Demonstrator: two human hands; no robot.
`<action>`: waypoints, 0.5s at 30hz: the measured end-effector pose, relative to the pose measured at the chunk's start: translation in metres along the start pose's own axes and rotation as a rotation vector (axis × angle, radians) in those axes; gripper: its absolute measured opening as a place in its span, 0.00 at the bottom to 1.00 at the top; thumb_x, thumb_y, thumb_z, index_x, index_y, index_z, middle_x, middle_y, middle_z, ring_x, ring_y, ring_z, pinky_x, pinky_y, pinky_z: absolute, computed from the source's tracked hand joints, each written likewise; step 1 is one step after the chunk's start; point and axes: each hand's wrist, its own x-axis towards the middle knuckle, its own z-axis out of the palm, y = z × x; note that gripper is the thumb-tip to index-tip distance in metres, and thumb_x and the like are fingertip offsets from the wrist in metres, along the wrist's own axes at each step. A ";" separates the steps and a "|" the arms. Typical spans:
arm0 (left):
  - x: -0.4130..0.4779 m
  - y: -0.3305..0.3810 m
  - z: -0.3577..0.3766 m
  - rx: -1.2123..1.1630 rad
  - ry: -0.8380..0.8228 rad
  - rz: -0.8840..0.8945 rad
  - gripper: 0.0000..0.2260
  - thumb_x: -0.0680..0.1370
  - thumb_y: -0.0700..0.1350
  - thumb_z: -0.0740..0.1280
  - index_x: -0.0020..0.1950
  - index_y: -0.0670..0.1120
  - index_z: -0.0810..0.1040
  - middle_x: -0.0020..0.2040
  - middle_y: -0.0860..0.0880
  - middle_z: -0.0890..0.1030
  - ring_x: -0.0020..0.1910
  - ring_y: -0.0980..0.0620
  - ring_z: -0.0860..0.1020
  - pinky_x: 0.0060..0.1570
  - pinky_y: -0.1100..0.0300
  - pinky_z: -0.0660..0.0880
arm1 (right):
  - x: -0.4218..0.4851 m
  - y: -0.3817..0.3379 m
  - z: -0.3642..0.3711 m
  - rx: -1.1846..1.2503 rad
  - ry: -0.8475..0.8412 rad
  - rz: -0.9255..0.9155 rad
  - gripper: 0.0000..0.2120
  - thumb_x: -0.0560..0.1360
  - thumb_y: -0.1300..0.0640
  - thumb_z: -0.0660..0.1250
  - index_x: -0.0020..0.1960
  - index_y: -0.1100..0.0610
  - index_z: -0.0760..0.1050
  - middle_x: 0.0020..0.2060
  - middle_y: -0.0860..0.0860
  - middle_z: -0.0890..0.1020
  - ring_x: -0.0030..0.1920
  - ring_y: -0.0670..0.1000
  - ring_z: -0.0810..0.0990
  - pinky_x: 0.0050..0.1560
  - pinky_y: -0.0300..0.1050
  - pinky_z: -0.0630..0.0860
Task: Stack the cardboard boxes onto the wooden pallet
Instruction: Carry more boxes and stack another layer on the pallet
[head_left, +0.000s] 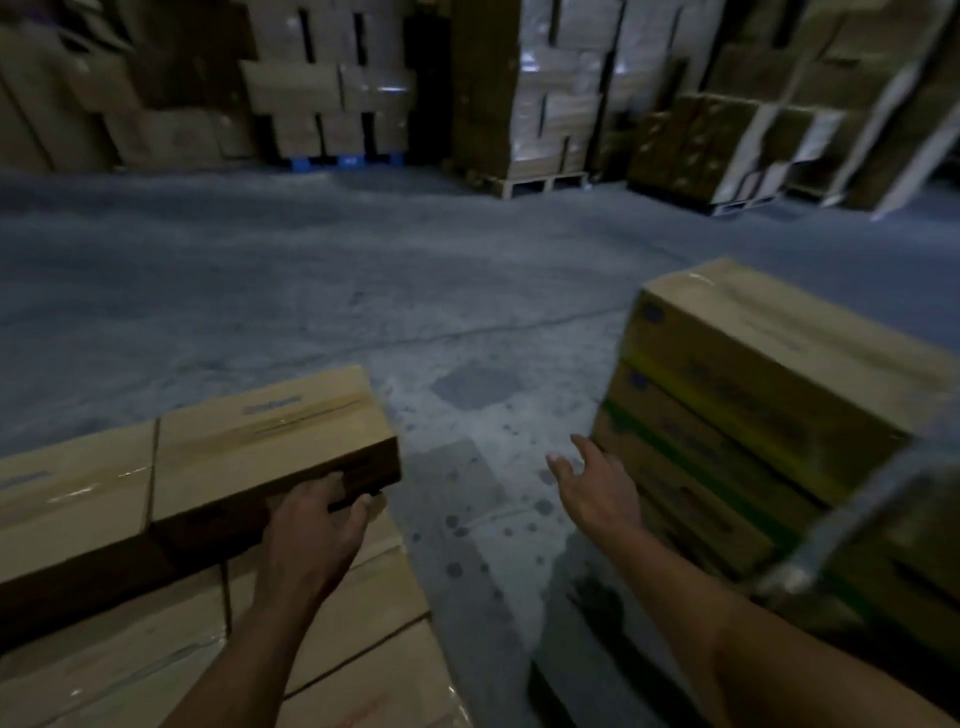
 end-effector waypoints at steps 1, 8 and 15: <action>-0.018 0.028 -0.008 0.007 -0.027 0.036 0.24 0.78 0.53 0.69 0.69 0.41 0.77 0.65 0.40 0.79 0.62 0.39 0.77 0.58 0.49 0.74 | -0.023 0.015 -0.035 -0.016 0.035 0.004 0.30 0.79 0.34 0.55 0.78 0.44 0.62 0.74 0.57 0.68 0.72 0.62 0.67 0.70 0.57 0.67; -0.103 0.213 -0.036 -0.030 -0.114 0.355 0.28 0.78 0.57 0.67 0.74 0.44 0.72 0.72 0.42 0.73 0.68 0.41 0.73 0.63 0.48 0.71 | -0.143 0.103 -0.234 -0.035 0.300 0.080 0.30 0.79 0.33 0.57 0.76 0.45 0.64 0.71 0.60 0.70 0.68 0.64 0.71 0.66 0.59 0.71; -0.164 0.393 0.011 -0.078 -0.212 0.651 0.28 0.78 0.56 0.69 0.73 0.43 0.72 0.69 0.40 0.75 0.65 0.38 0.75 0.59 0.47 0.73 | -0.223 0.211 -0.376 0.074 0.471 0.233 0.28 0.80 0.38 0.60 0.78 0.46 0.61 0.73 0.58 0.67 0.70 0.62 0.66 0.65 0.61 0.68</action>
